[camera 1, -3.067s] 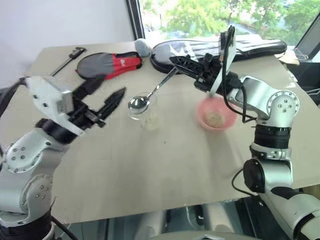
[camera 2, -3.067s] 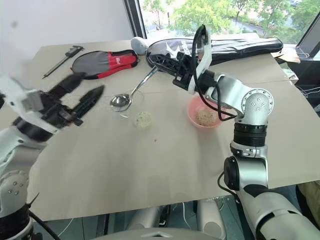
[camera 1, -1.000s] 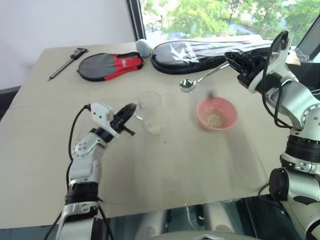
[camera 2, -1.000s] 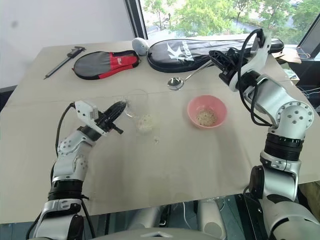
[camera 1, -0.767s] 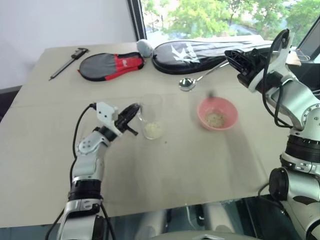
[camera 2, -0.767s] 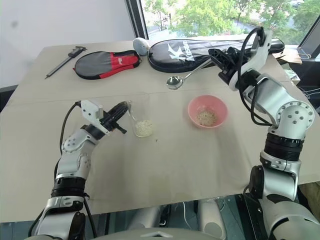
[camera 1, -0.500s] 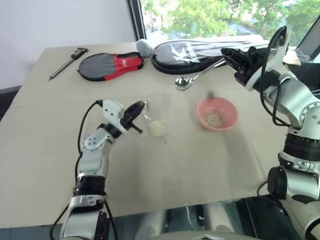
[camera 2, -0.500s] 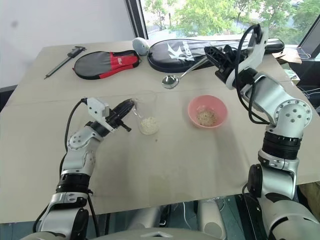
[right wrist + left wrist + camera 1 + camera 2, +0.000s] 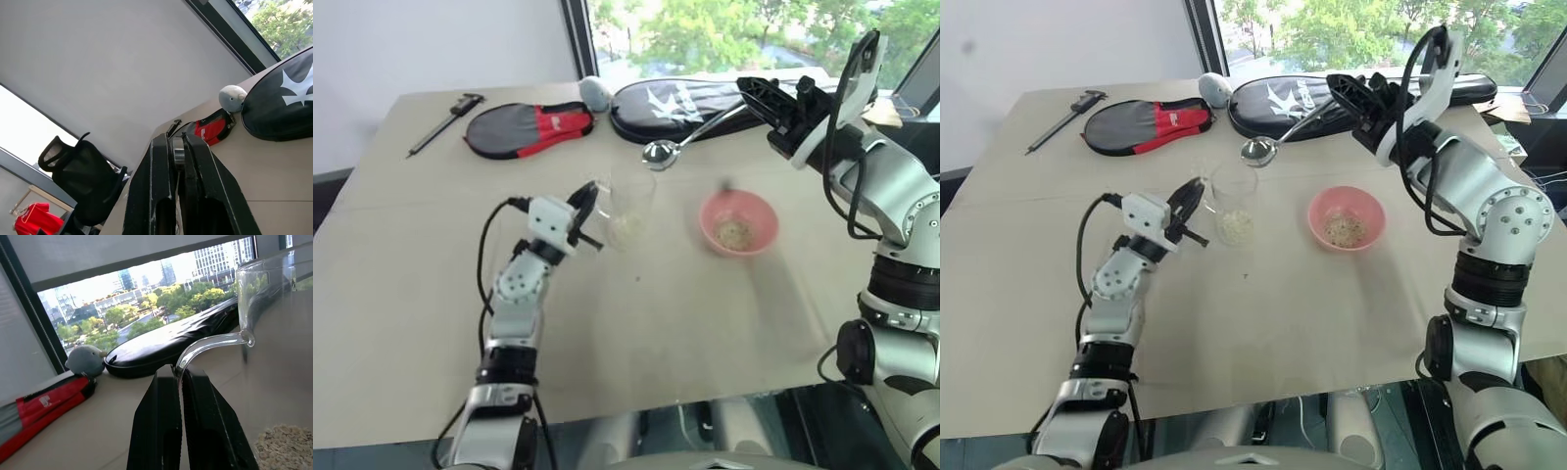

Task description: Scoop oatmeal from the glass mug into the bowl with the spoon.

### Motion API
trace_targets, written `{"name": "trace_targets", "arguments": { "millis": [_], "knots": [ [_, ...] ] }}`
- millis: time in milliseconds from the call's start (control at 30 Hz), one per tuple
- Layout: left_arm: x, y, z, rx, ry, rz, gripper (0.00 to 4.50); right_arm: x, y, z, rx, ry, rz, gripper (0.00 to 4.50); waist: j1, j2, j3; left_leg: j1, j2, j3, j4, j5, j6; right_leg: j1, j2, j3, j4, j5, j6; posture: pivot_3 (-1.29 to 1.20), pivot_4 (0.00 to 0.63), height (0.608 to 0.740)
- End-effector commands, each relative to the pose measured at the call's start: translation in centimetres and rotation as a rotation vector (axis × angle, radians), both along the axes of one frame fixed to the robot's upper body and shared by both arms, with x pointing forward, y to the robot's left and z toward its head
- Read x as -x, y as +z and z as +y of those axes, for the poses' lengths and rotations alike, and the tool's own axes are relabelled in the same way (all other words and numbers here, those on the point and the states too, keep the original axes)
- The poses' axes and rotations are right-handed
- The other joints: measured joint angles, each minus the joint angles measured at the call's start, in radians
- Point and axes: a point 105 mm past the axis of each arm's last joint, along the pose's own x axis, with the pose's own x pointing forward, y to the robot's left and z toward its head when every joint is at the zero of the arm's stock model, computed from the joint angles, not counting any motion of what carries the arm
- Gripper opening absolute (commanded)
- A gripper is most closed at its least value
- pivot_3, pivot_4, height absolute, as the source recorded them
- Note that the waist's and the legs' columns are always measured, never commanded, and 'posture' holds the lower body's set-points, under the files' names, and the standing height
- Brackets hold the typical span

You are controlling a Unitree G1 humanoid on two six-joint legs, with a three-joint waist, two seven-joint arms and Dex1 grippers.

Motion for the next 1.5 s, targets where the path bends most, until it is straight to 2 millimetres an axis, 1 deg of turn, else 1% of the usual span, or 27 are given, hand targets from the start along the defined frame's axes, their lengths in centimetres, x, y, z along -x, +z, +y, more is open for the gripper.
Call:
{"name": "trace_targets", "arguments": {
  "millis": [33,133,333,433,533,633,700,867,933,1100,1300,1367,1500],
  "knots": [
    [0.6,1.6,-0.5,0.002,0.054,-0.110,0.08,1.0,1.7,-0.1,-0.016,0.017,-0.073,0.00,0.001,0.000,0.000,0.000,0.000,0.000,0.000,0.000,0.000,0.000,0.000,0.000,0.000,0.000,0.000,0.00,0.150,0.740],
    [0.8,0.9,-0.9,-0.010,0.050,-0.105,0.08,1.1,1.7,0.2,0.002,0.037,-0.078,0.00,0.002,0.000,0.000,0.001,0.000,0.000,0.000,-0.001,0.002,0.000,0.000,0.000,0.002,0.000,0.000,0.00,0.150,0.740],
    [0.6,0.9,-1.4,-0.042,0.031,-0.120,0.08,2.2,0.4,2.6,0.193,0.141,-0.127,0.00,0.000,0.000,0.000,0.001,0.000,0.001,0.001,-0.001,0.002,0.000,0.000,0.000,0.002,0.000,0.000,0.00,0.150,0.740],
    [0.4,1.2,-1.5,-0.039,0.009,-0.118,0.08,2.2,-0.2,3.2,0.288,0.151,-0.160,0.00,0.002,0.000,0.000,0.001,0.000,0.001,0.001,-0.001,0.002,0.000,0.000,-0.001,0.002,0.000,0.000,0.00,0.150,0.740],
    [0.2,1.4,-1.6,-0.043,-0.017,-0.112,0.08,1.8,-0.8,3.7,0.403,0.131,-0.217,0.00,0.002,0.000,0.000,0.001,0.000,0.001,0.002,-0.001,0.002,0.000,0.000,-0.001,0.002,0.000,0.000,0.00,0.150,0.740],
    [0.1,1.9,-1.8,-0.049,-0.040,-0.118,0.08,1.5,-0.9,4.4,0.435,0.133,-0.255,0.00,0.002,0.000,0.000,0.001,-0.001,0.001,0.002,-0.001,0.001,0.000,0.000,-0.002,0.002,0.000,0.000,0.00,0.150,0.740],
    [-0.1,2.3,-2.1,-0.059,-0.060,-0.122,0.08,1.5,-1.1,5.1,0.497,0.152,-0.300,0.00,0.002,0.000,0.000,0.001,-0.001,0.001,0.002,0.000,0.000,0.000,0.000,-0.002,0.003,0.000,0.000,0.00,0.150,0.740],
    [-0.4,3.3,-2.7,-0.071,-0.114,-0.129,0.08,1.6,-2.4,6.8,0.622,0.189,-0.389,0.00,0.001,0.000,0.000,0.000,-0.001,0.001,0.002,0.000,0.000,0.000,0.000,-0.002,0.002,0.000,0.000,0.00,0.150,0.740],
    [-0.6,3.6,-3.0,-0.076,-0.135,-0.131,0.08,1.5,-3.3,7.4,0.659,0.197,-0.410,0.00,0.001,0.000,0.000,0.000,-0.001,0.000,0.002,0.000,0.000,0.000,0.000,-0.002,0.002,0.000,0.000,0.00,0.150,0.740],
    [-0.9,4.0,-3.3,-0.076,-0.164,-0.130,0.08,1.2,-4.8,8.4,0.680,0.208,-0.425,0.00,0.000,0.000,0.000,0.000,-0.001,0.000,0.002,0.000,0.000,0.000,0.000,-0.002,0.002,0.000,0.000,0.00,0.150,0.740],
    [-1.0,4.2,-3.5,-0.068,-0.174,-0.128,0.08,1.9,-5.7,9.2,0.644,0.244,-0.395,0.00,0.000,0.000,0.000,0.000,-0.001,0.000,0.002,0.000,-0.001,0.000,0.000,-0.003,0.001,0.000,0.000,0.00,0.150,0.740],
    [-1.0,4.2,-3.5,-0.065,-0.176,-0.128,0.08,2.1,-6.0,9.3,0.629,0.257,-0.377,0.00,0.000,0.000,0.000,0.000,-0.001,0.000,0.002,0.000,-0.001,0.000,0.000,-0.002,0.002,0.000,0.000,0.00,0.150,0.740],
    [-1.1,4.2,-3.7,-0.061,-0.179,-0.126,0.08,2.4,-6.3,9.4,0.568,0.287,-0.284,0.00,0.000,0.000,0.000,0.000,-0.001,-0.001,0.002,0.000,-0.001,0.000,0.000,-0.003,0.002,0.000,0.000,0.00,0.150,0.740]
  ]
}}
